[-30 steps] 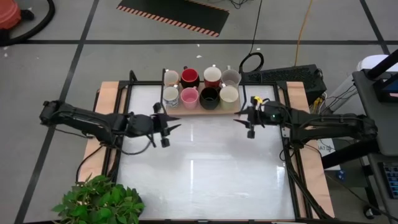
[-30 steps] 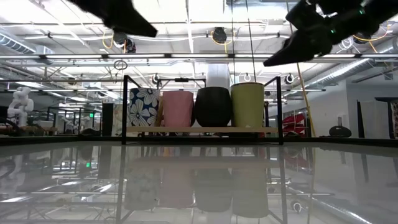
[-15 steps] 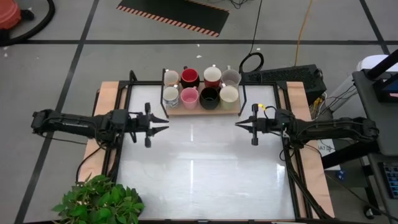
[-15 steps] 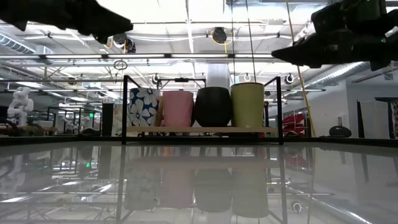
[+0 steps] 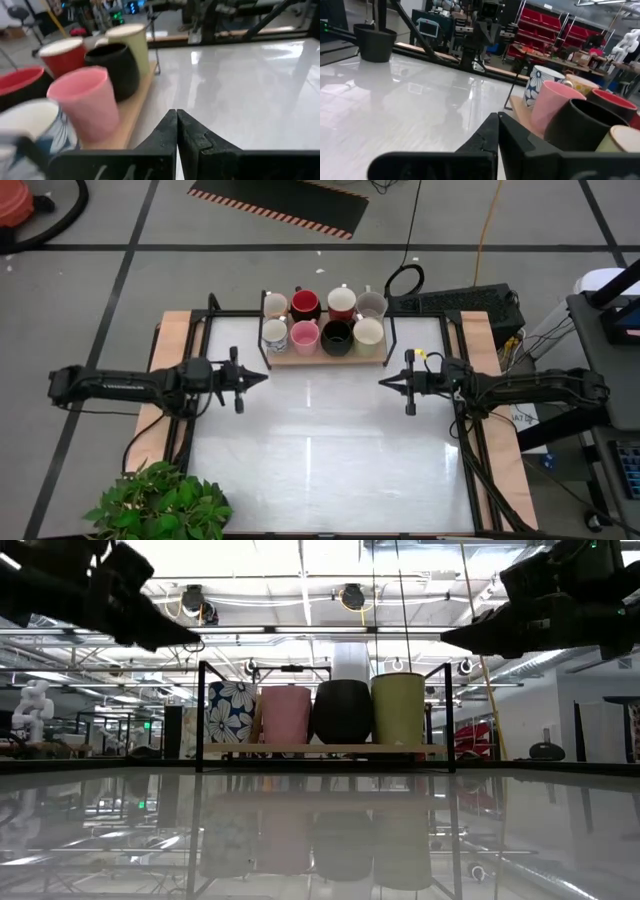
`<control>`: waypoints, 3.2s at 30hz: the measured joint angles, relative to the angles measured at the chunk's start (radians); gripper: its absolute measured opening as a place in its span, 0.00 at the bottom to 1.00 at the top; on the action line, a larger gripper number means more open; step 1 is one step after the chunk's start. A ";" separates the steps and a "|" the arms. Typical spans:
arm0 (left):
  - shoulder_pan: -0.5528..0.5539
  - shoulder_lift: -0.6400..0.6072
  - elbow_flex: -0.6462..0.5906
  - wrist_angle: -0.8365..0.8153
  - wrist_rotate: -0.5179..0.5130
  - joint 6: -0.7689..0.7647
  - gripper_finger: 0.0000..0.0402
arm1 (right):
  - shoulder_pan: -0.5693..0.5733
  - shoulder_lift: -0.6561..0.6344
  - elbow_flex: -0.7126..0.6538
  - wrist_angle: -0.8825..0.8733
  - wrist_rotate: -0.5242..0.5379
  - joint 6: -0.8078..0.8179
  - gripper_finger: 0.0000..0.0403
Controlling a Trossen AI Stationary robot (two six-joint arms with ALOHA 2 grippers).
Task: Place coffee mugs
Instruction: Return to Home Position
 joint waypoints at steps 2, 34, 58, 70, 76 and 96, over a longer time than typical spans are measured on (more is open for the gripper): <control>0.016 -0.005 -0.018 0.001 -0.004 -0.006 0.01 | 0.000 0.000 -0.010 0.003 0.000 0.004 0.00; 0.156 -0.189 -0.065 -0.115 -0.007 -0.025 0.00 | 0.000 -0.228 -0.135 -0.110 0.077 0.109 0.00; 0.112 -0.194 -0.063 -0.213 -0.006 -0.155 0.00 | 0.346 -0.485 -0.128 -0.340 0.315 0.148 0.00; 0.112 -0.194 -0.063 -0.218 -0.006 -0.160 0.00 | 0.356 -0.786 -0.092 -0.661 0.117 0.133 0.00; 0.109 -0.194 -0.063 -0.203 -0.004 -0.164 0.00 | 0.315 -0.785 -0.109 -0.654 0.136 0.069 0.00; 0.095 -0.194 -0.063 -0.174 0.000 -0.131 0.00 | 0.195 -0.782 -0.136 -0.612 0.004 0.127 0.00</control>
